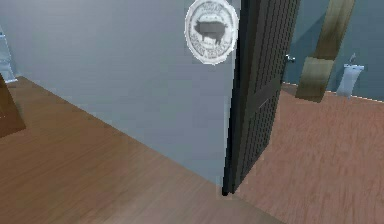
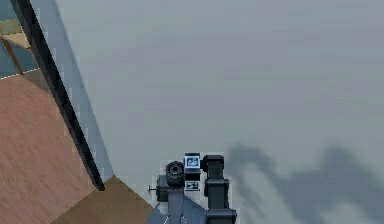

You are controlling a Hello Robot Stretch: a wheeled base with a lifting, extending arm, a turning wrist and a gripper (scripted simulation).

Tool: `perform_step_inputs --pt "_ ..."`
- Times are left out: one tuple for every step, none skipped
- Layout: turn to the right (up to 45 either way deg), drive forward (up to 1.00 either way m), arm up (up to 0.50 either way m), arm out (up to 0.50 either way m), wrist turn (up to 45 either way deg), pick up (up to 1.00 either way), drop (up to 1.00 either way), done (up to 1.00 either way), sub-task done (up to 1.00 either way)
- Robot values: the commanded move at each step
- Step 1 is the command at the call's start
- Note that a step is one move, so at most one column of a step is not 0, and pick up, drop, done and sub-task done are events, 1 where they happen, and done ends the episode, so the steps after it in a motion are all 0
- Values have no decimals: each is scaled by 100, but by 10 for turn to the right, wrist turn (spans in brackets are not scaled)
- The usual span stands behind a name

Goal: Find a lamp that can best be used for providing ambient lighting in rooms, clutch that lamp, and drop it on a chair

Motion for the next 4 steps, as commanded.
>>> perform_step_inputs --pt "0 0 0 0 450 0 0 0 0" --pt "0 0 0 0 450 0 0 0 0" --pt "0 0 0 0 450 0 0 0 0" --pt "0 0 0 0 210 0 0 0 0"
